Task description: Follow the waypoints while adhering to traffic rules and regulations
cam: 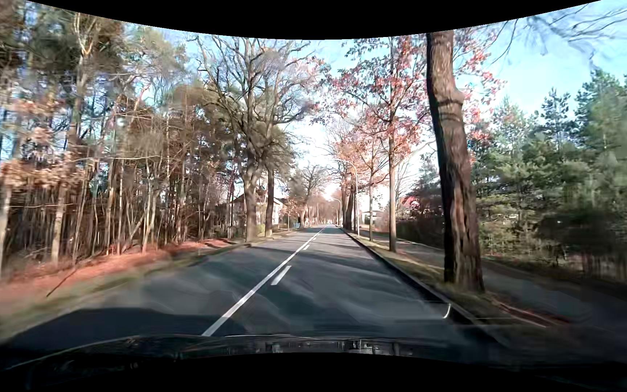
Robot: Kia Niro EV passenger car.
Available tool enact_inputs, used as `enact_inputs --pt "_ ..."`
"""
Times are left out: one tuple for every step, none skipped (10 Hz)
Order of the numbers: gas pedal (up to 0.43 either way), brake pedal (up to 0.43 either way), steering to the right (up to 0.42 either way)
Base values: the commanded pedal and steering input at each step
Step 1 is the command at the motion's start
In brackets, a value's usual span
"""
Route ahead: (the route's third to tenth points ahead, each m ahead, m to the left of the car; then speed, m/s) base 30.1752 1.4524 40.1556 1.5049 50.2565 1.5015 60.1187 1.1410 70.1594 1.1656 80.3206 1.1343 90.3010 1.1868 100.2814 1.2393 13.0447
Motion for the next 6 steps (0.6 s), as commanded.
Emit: enact_inputs --pt "0.118 0.0 -0.002" --pt "0.118 0.0 -0.003" --pt "0.118 0.0 -0.002" --pt "0.118 0.0 -0.002" --pt "0.118 0.0 -0.002" --pt "0.118 0.0 -0.002"
